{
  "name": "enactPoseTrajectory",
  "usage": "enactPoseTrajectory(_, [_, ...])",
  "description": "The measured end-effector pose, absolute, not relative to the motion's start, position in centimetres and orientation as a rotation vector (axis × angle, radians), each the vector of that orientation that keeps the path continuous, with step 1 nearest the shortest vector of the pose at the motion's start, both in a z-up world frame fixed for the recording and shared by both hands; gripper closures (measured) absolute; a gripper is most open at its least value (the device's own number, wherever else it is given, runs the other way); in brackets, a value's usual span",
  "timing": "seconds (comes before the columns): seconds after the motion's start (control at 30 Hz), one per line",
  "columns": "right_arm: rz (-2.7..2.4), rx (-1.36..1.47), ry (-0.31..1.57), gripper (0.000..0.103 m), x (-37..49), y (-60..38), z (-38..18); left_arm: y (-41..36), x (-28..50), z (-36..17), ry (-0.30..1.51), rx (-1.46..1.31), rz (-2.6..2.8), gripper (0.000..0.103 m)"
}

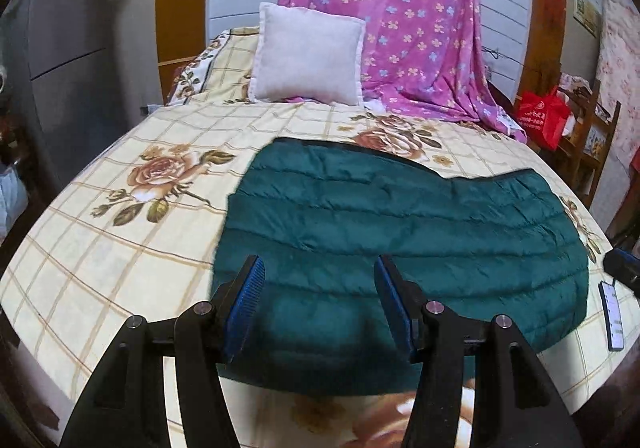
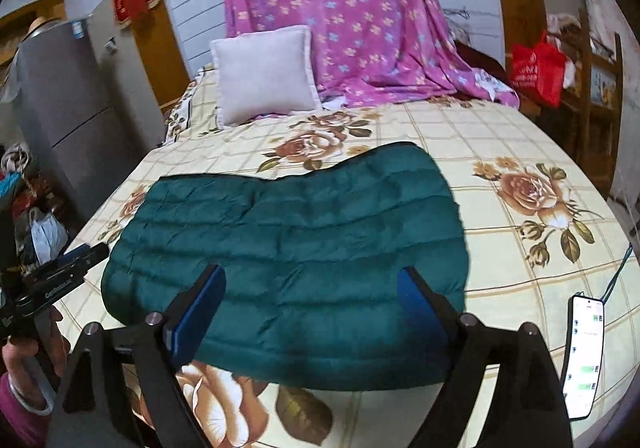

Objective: Fold large clothes

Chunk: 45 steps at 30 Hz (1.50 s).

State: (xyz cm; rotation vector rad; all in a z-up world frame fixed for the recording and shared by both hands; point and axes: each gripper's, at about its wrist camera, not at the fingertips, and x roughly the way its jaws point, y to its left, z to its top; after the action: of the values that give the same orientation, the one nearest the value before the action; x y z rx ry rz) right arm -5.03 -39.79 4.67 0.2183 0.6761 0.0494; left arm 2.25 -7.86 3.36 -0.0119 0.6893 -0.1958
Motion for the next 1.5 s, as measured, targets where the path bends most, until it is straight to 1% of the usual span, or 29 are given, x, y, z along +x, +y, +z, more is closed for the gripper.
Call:
enactPoseTrajectory(0.27, [0.032, 0.142, 0.598, 0.013, -6.8, -36.2, 4.2, -9.7, 0.4, 3.0, 0.659, 0.002, -0.198, 0.065])
enactPoseTrajectory(0.37, [0.017, 0.107, 0.582, 0.01, -7.2, -35.2, 4.0, -10.1, -0.1, 2.9, 0.635, 0.03, -0.176, 0.065])
enactPoseTrajectory(0.63, [-0.02, 0.118, 0.544, 0.008, -8.2, -34.7, 3.7, -10.7, -1.0, 2.4, 0.616, 0.06, -0.151, 0.065])
enactPoseTrajectory(0.73, [-0.022, 0.109, 0.554, 0.007, -8.1, -34.6, 3.6, -10.7, -1.0, 2.3, 0.616, 0.06, -0.148, 0.065])
enactPoseTrajectory(1.5, [-0.016, 0.083, 0.587, 0.007, -7.7, -33.4, 2.0, -10.4, -1.3, 1.4, 0.619, 0.053, -0.116, 0.065])
